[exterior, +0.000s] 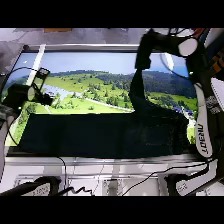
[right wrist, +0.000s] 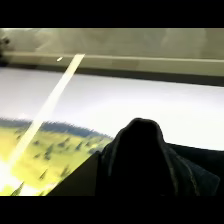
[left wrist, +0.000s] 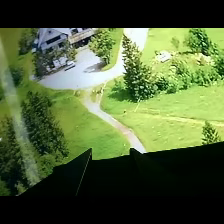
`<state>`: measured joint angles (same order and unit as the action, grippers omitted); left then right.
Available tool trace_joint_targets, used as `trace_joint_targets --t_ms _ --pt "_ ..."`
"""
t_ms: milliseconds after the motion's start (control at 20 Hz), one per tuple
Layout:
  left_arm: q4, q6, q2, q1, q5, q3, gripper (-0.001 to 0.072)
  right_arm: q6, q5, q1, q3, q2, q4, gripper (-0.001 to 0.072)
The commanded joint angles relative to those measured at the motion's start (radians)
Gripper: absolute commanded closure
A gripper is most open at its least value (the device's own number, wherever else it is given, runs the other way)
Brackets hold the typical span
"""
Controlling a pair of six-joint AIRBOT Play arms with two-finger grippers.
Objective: Fold the clothes and pants, and hang the long-sleeved shirts on hangers.
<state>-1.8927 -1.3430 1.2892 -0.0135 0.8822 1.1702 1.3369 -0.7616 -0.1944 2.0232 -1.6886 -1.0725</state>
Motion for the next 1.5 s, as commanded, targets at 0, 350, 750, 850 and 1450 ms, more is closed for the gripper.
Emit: trace_joint_targets --t_ms 0,350,750,850,1450 --pt "-0.143 -0.151 -0.117 -0.005 -0.004 0.000 0.0440 -0.023 -0.024 -0.158 -0.027 0.006 -0.009 0.0662" --pt "-0.009 -0.378 -0.235 -0.085 0.066 0.000 0.0000 -0.049 -0.044 -0.440 -0.006 0.010 -0.003 0.0662" --pt "-0.099 -0.378 -0.234 -0.088 0.065 0.000 0.0001 -0.275 -0.385 -0.531 -0.007 0.042 0.097 0.0662" --pt "-0.065 -0.378 -0.232 -0.088 0.065 -0.002 0.0001 -0.275 -0.340 -0.511 -0.032 0.038 -0.011 0.0662" --pt "0.576 -0.008 -0.021 -0.041 0.087 -0.003 0.0012 -0.373 0.033 -0.348 -0.276 -0.106 -0.069 0.0662"
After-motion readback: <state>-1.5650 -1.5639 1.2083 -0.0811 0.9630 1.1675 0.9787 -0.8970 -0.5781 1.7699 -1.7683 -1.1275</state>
